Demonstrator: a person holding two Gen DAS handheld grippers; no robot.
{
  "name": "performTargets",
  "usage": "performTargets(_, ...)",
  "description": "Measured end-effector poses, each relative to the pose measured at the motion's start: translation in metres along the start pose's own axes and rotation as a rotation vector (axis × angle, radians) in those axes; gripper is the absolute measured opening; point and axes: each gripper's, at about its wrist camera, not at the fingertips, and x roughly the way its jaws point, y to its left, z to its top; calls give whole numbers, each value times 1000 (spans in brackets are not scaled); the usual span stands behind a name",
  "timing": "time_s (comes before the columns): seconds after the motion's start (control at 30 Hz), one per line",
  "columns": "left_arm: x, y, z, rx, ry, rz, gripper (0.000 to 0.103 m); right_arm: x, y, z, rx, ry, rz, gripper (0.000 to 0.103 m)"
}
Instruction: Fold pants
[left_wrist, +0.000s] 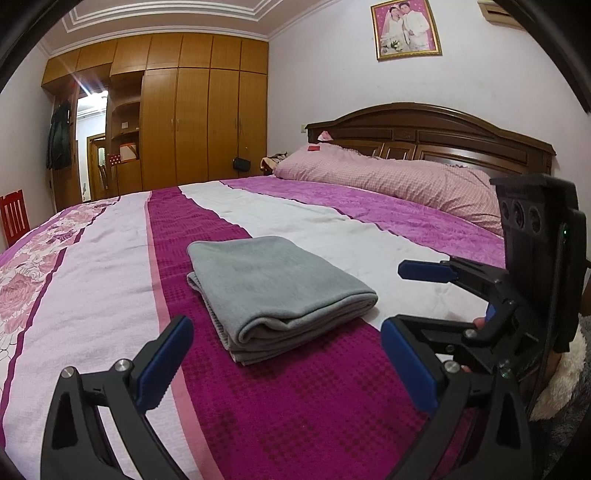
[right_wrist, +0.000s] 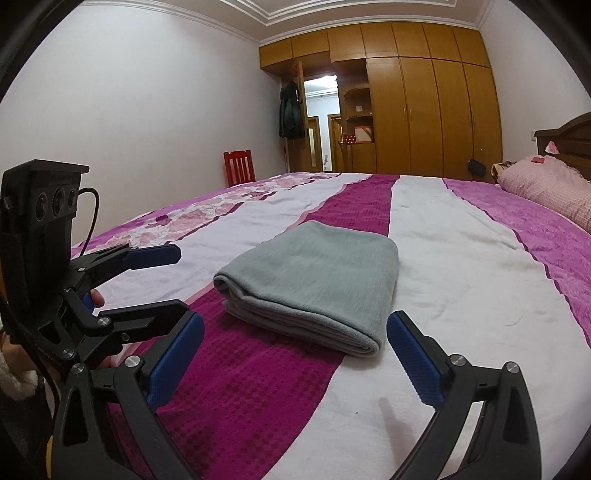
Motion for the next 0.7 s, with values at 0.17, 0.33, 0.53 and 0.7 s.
performTargets(0.17, 0, 0, 0, 0, 1, 0, 103, 0, 0, 0, 1, 1, 1, 101)
performTargets(0.33, 0, 0, 0, 0, 0, -1, 103, 0, -1, 0, 2, 1, 1, 101)
performTargets(0.53, 0, -1, 0, 0, 0, 0, 103, 0, -1, -2, 3, 2, 1, 101)
performTargets(0.7, -1, -4, -1, 21, -1, -8, 103, 3, -3, -3, 6, 9, -4, 101)
